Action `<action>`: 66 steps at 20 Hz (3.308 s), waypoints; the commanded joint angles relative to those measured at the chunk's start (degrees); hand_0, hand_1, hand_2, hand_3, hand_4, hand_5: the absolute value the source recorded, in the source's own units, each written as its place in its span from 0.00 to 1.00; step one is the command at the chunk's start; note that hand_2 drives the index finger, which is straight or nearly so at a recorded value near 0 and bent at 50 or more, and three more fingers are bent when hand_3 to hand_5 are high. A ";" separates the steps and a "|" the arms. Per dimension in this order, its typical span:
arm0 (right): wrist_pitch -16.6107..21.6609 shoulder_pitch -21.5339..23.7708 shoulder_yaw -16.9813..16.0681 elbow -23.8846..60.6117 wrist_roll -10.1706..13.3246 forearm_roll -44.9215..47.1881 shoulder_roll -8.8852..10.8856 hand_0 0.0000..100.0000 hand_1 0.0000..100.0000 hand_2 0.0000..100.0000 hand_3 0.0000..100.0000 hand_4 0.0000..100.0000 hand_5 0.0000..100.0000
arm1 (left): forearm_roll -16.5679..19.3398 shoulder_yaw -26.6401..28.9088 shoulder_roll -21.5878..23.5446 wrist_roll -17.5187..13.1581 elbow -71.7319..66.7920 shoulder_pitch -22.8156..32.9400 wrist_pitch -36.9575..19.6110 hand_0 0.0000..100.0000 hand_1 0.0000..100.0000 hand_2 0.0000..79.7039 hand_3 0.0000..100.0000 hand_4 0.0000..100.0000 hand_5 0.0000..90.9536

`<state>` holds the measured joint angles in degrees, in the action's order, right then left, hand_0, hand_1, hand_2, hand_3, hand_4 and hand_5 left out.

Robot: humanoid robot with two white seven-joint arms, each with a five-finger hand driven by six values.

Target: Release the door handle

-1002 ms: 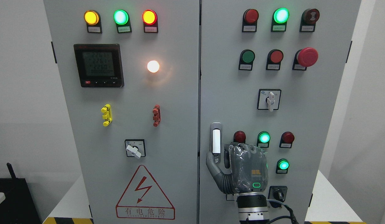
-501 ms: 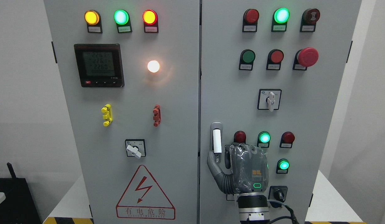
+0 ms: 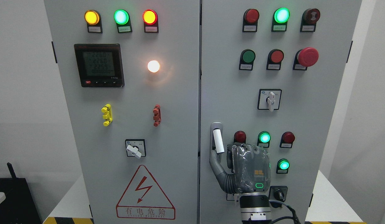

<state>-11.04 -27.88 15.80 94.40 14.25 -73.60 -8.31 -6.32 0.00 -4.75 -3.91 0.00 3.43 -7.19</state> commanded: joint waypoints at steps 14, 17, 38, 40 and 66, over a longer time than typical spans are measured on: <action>-0.04 0.28 -1.38 0.34 0.61 -0.31 -0.21 0.54 0.35 1.00 1.00 1.00 0.97 | -0.01 -0.70 0.00 -0.04 0.88 0.00 -0.02 0.12 0.39 0.00 0.00 0.00 0.00; -0.04 0.37 -1.38 0.34 0.61 -0.40 -0.13 0.55 0.36 1.00 1.00 1.00 0.97 | -0.01 -0.70 0.00 -0.04 0.88 0.00 -0.02 0.12 0.39 0.00 0.00 0.00 0.00; -0.04 0.20 -2.70 0.96 0.52 -0.75 0.05 0.56 0.35 1.00 1.00 1.00 0.97 | -0.01 -0.70 0.00 -0.04 0.88 0.00 -0.02 0.12 0.39 0.00 0.00 0.00 0.00; -0.04 0.20 -2.97 1.13 0.52 -1.19 0.14 0.56 0.35 1.00 1.00 1.00 0.97 | 0.08 -0.70 0.00 -0.04 0.88 0.00 -0.02 0.12 0.39 0.00 0.00 0.00 0.00; -0.12 -0.24 -3.93 1.31 0.52 -1.55 0.40 0.56 0.35 1.00 1.00 1.00 0.97 | -0.01 -0.70 0.00 -0.04 0.88 0.00 -0.02 0.12 0.39 0.00 0.00 0.00 0.00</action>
<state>-11.20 -27.99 12.34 95.67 14.79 -75.13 -8.05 -6.32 0.00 -4.75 -3.91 0.00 3.43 -7.19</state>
